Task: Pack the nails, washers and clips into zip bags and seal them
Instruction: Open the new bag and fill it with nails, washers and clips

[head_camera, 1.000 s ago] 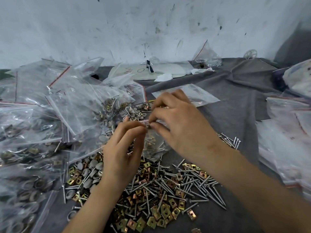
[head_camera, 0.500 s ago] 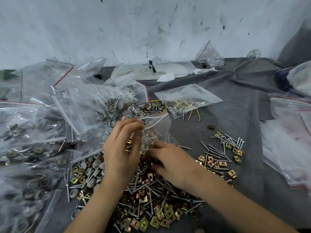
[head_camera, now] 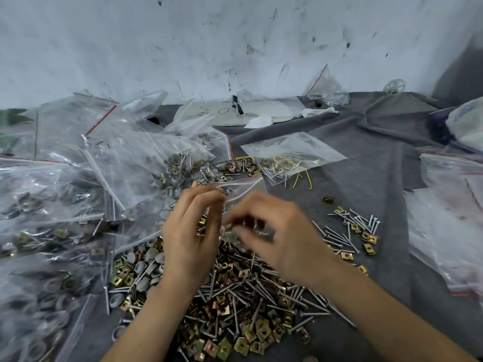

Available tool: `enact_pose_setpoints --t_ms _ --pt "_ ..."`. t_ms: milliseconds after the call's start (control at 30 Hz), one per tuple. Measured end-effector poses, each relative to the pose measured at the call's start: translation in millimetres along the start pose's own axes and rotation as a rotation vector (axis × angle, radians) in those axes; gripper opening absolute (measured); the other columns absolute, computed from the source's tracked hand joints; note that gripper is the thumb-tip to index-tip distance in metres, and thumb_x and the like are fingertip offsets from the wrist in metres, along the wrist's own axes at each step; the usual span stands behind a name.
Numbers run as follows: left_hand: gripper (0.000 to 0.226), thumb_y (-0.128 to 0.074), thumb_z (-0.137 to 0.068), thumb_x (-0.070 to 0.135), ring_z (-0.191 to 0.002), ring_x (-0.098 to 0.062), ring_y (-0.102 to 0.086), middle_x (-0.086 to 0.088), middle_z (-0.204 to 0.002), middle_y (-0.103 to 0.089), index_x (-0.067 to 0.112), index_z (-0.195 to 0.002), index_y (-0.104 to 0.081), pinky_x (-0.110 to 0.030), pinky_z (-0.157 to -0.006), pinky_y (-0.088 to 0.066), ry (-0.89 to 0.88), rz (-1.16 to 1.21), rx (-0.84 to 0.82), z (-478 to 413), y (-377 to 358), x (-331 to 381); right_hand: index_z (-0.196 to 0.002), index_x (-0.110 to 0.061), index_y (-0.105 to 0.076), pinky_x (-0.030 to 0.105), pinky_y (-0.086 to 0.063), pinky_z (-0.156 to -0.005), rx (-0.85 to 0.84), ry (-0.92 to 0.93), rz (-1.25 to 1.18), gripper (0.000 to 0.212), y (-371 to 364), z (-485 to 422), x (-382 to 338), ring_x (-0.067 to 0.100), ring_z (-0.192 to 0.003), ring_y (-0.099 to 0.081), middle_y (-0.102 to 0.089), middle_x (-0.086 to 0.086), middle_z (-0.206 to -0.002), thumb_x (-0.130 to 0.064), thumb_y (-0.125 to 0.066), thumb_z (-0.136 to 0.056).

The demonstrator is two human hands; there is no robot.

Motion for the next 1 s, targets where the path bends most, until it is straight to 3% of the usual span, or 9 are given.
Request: enact_pose_setpoints --t_ms 133,367,467,533,633,733,800,867,1000 --pt "0.014 -0.053 -0.091 0.006 -0.093 -0.010 -0.058 -0.006 -0.099 -0.063 -0.002 -0.090 -0.065 -0.011 -0.086 -0.041 -0.014 0.017 -0.008 1 -1 2 -0.091 -0.022 -0.065 0.007 -0.039 -0.073 0.354 0.034 -0.025 0.016 51 -15 -12 -0.003 -0.081 -0.053 -0.060 -0.018 -0.084 -0.009 -0.067 -0.082" --pt "0.014 -0.053 -0.091 0.006 -0.092 -0.013 -0.059 -0.006 -0.099 -0.063 -0.003 -0.090 -0.065 -0.011 -0.085 -0.041 -0.011 0.039 -0.010 1 -1 3 -0.089 -0.017 -0.071 0.027 -0.041 -0.087 0.166 -0.055 0.076 0.008 32 -27 4 0.009 -0.095 -0.052 -0.065 -0.014 -0.087 -0.013 -0.071 -0.082" --pt "0.014 -0.053 -0.092 0.006 -0.093 -0.013 -0.060 -0.008 -0.099 -0.064 -0.002 -0.091 -0.065 -0.014 -0.084 -0.043 0.006 0.048 -0.028 2 -3 1 -0.089 -0.017 -0.071 0.026 -0.040 -0.089 0.212 -0.064 0.044 0.008 35 -20 7 0.009 -0.098 -0.052 -0.062 -0.017 -0.088 -0.012 -0.070 -0.082" --pt "0.014 -0.054 -0.092 0.006 -0.094 -0.013 -0.060 -0.006 -0.099 -0.063 -0.002 -0.091 -0.065 -0.015 -0.085 -0.043 0.014 0.050 -0.026 2 -3 0 -0.089 -0.013 -0.071 0.026 -0.042 -0.089 0.288 -0.025 0.069 0.007 40 -16 4 0.013 -0.099 -0.054 -0.064 -0.008 -0.092 -0.010 -0.069 -0.083" --pt "0.015 -0.053 -0.092 0.007 -0.094 -0.010 -0.059 -0.004 -0.098 -0.063 -0.001 -0.091 -0.065 -0.013 -0.088 -0.042 0.043 0.027 0.006 1 0 -2 -0.086 -0.009 -0.068 0.013 -0.041 -0.077 0.394 0.082 0.113 0.006 43 -8 -7 0.006 -0.087 -0.055 -0.061 -0.005 -0.086 -0.006 -0.065 -0.082" --pt "0.017 -0.052 -0.092 0.009 -0.094 -0.008 -0.057 -0.004 -0.097 -0.062 -0.002 -0.091 -0.064 -0.013 -0.090 -0.041 0.073 0.009 0.031 1 3 -6 -0.086 -0.009 -0.068 0.016 -0.044 -0.075 0.169 0.117 0.210 0.007 9 -4 -9 0.004 -0.079 -0.054 -0.063 -0.003 -0.083 -0.008 -0.063 -0.081" --pt "0.018 -0.051 -0.093 0.010 -0.094 -0.007 -0.056 -0.004 -0.097 -0.062 -0.003 -0.091 -0.064 -0.012 -0.088 -0.040 0.085 0.001 0.036 0 3 -8 -0.097 -0.011 -0.067 0.032 -0.044 -0.089 -0.129 0.048 0.374 0.014 -30 -3 8 0.016 -0.099 -0.052 -0.062 0.001 -0.101 -0.016 -0.059 -0.087" --pt "0.019 -0.050 -0.093 0.010 -0.094 -0.008 -0.056 -0.003 -0.098 -0.062 -0.003 -0.091 -0.064 -0.011 -0.086 -0.040 0.089 -0.004 0.031 1 3 -8 -0.109 -0.013 -0.063 0.038 -0.039 -0.098 -0.331 -0.024 0.498 0.022 -57 3 29 0.021 -0.115 -0.043 -0.055 0.003 -0.114 -0.021 -0.052 -0.092" --pt "0.019 -0.051 -0.093 0.010 -0.096 -0.008 -0.057 -0.006 -0.098 -0.064 -0.002 -0.093 -0.065 -0.012 -0.086 -0.041 0.098 -0.005 0.016 1 2 -10 -0.113 -0.015 -0.061 0.039 -0.038 -0.098 -0.389 -0.067 0.558 0.022 -70 4 43 0.024 -0.118 -0.041 -0.051 0.003 -0.118 -0.018 -0.051 -0.093"
Point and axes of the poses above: each hand's wrist, its own z-axis away from the middle knuckle, its own y-axis out of the back of the hand, x = y × z, the point moved 8 cm from there along -z, towards the middle knuckle
